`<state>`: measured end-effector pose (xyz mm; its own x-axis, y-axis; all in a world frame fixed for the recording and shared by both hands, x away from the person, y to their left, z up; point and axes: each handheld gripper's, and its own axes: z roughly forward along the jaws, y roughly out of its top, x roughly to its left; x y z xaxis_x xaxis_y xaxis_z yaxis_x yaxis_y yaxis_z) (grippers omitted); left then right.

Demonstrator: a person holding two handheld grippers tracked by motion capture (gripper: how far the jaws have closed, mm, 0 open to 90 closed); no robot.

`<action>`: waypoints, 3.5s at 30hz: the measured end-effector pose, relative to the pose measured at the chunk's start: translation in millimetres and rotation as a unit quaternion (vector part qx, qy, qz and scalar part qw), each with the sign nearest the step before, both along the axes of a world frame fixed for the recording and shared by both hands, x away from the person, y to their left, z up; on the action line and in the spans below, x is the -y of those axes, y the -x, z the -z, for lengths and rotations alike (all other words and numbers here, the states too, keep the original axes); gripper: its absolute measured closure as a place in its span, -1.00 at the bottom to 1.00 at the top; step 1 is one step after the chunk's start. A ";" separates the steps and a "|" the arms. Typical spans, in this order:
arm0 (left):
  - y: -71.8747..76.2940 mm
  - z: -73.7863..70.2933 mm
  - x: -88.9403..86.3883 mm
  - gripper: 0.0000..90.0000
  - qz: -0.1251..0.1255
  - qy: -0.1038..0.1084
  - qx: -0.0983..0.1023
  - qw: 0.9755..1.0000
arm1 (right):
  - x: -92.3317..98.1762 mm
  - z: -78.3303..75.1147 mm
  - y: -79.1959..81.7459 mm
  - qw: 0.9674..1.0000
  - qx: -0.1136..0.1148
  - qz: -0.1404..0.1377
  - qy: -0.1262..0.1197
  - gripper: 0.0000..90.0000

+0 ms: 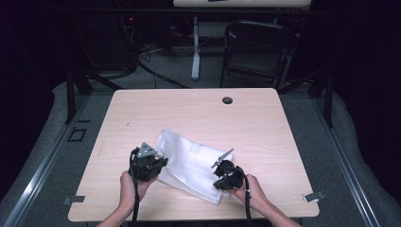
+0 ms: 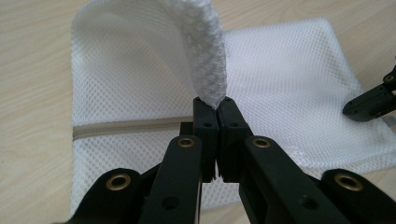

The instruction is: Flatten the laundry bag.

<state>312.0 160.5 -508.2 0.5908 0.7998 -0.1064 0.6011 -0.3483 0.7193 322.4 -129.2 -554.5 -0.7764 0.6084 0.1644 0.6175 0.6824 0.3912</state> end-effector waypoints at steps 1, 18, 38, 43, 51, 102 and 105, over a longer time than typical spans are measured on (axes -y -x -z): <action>-0.3 2.0 0.3 0.97 -0.005 0.002 -0.005 1.000 | 0.2 0.0 -0.1 1.000 0.000 0.001 0.000 1.00; 1.8 20.9 3.5 0.92 -0.010 -0.019 -0.032 0.999 | 10.8 -1.2 -5.0 1.000 0.004 0.017 0.011 1.00; -24.8 5.6 -24.5 -0.22 -0.066 -0.011 -0.031 0.997 | 17.8 -2.4 -10.3 1.000 0.004 0.017 0.021 1.00; -35.1 23.0 -18.6 0.44 -0.043 -0.033 -0.064 0.996 | 21.4 -2.4 -13.0 0.999 0.004 0.025 0.022 1.00; -31.0 33.0 -13.5 0.92 -0.021 -0.052 -0.090 0.994 | 27.7 -3.3 -15.8 0.999 0.009 0.034 0.033 1.00; -1.0 44.8 5.5 0.93 0.060 -0.054 -0.174 0.982 | 54.7 -5.0 -29.5 0.998 0.002 0.034 0.050 1.00; -1.5 46.5 4.9 0.94 0.060 -0.059 -0.179 0.980 | 53.4 -5.0 -28.7 0.998 0.002 0.032 0.053 1.00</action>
